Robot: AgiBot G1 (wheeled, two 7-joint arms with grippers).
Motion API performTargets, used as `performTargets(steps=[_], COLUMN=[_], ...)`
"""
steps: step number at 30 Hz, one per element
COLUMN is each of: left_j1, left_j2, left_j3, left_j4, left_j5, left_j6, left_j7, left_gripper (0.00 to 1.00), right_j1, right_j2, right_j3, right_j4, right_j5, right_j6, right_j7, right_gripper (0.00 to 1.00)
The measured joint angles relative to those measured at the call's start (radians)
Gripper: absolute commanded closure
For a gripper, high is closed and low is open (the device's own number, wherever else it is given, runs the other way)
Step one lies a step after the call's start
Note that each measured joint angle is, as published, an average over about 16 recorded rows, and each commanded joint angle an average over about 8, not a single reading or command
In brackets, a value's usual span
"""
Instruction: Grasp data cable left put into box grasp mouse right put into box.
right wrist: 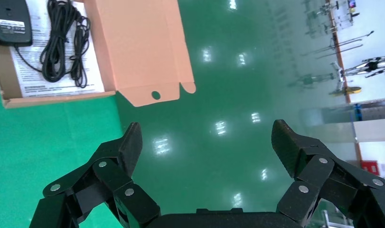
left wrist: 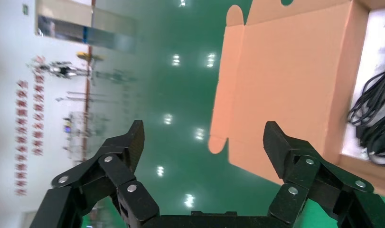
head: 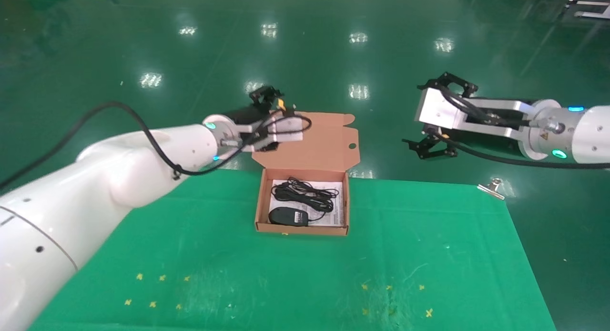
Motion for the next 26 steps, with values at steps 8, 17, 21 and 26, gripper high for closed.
performTargets(steps=[8, 17, 21, 26], left_j1=[0.047, 0.124, 0.148, 0.168], left_j2=[-0.075, -0.182, -0.215, -0.243], left_j3=[-0.082, -0.197, -0.232, -0.262], left_j4=[-0.059, -0.151, -0.18, -0.204], left_j5=[-0.133, -0.315, -0.372, -0.419], left_j6=[0.118, 0.285, 0.336, 0.379], left_j7=[-0.011, -0.021, -0.024, -0.027], left_gripper=[0.0, 0.0, 0.0, 0.0], right_j1=[-0.075, -0.189, -0.225, -0.254], right_j2=[0.008, 0.021, 0.025, 0.029], right_j3=[0.125, 0.291, 0.342, 0.385], right_j4=[0.006, 0.02, 0.024, 0.027], right_j5=[0.068, 0.168, 0.199, 0.224], right_j6=[-0.128, -0.272, -0.317, -0.354], right_j7=[-0.005, -0.009, -0.01, -0.011], right_gripper=[0.0, 0.0, 0.0, 0.0])
